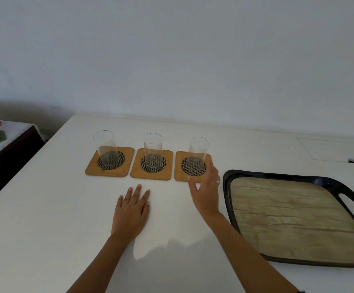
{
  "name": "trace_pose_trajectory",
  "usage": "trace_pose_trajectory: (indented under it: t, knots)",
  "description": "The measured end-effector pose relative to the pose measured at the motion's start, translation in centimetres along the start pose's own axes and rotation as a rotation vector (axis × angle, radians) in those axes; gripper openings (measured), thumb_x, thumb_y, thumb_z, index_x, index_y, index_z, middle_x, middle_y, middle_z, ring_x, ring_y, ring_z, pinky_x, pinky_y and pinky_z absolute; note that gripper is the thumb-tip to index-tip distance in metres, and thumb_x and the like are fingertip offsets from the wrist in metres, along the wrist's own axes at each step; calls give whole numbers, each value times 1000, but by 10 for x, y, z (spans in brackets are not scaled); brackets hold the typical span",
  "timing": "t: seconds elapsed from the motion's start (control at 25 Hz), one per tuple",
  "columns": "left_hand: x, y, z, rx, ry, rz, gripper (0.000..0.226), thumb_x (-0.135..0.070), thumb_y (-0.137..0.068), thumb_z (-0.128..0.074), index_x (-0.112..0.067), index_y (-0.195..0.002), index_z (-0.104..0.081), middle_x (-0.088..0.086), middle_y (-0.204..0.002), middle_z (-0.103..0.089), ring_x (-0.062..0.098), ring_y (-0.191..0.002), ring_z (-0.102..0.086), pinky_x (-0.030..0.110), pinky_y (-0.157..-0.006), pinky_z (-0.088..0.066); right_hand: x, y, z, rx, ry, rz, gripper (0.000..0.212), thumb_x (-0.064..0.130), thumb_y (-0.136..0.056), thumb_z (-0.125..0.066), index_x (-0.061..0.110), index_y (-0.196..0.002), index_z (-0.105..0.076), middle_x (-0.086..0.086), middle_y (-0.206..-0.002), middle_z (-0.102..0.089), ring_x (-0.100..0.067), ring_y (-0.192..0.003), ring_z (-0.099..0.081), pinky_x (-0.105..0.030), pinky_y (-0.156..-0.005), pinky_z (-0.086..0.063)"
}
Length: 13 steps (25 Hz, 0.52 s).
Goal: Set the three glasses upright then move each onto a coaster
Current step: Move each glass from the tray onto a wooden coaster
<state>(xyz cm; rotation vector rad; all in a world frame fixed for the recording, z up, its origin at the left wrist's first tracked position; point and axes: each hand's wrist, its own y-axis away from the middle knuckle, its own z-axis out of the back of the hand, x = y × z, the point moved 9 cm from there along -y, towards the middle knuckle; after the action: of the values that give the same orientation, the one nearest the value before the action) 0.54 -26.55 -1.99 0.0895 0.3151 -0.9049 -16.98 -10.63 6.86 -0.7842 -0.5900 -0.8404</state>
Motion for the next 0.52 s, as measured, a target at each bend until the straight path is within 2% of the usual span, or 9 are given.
trace_pose_trajectory:
  t: [0.12,0.24,0.32,0.44,0.52]
  knots:
    - [1,0,0,16,3,6,57,-46,-91,-12,-30,-144,-26,0,-158,-20,25,-146,-12,45,-117,-12,-13,40,-9,123,124,9,66,30,-92,-56,6,-145,-25,-18,-144,-39,-33,-133,-36,-40,-106,-32]
    - [0,5,2,29,19,21,51,-39,-96,-20,-25,-144,-30,2,-157,-22,26,-145,-15,45,-117,-14,-34,74,-17,280,320,-12,62,39,-95,-46,7,-145,-27,-17,-150,-33,-34,-140,-25,-44,-113,-25]
    - [-3,14,3,32,13,28,55,-41,-94,-15,-23,-144,-28,4,-157,-21,26,-145,-15,45,-117,-14,-39,93,-17,335,420,38,60,40,-96,-44,7,-144,-30,-18,-151,-30,-35,-142,-21,-44,-114,-23]
    - [-8,36,4,21,-14,9,71,-48,-85,0,-22,-145,-26,4,-158,-20,26,-145,-15,44,-117,-15,-34,111,-9,321,495,145,55,34,-95,-50,3,-139,-40,-21,-146,-40,-38,-138,-31,-47,-111,-30]
    - [-8,50,5,22,-14,1,71,-48,-85,0,-22,-145,-27,5,-157,-22,26,-145,-16,43,-117,-17,-31,117,-6,316,517,170,55,33,-95,-49,3,-140,-39,-21,-146,-39,-37,-138,-32,-46,-111,-27]
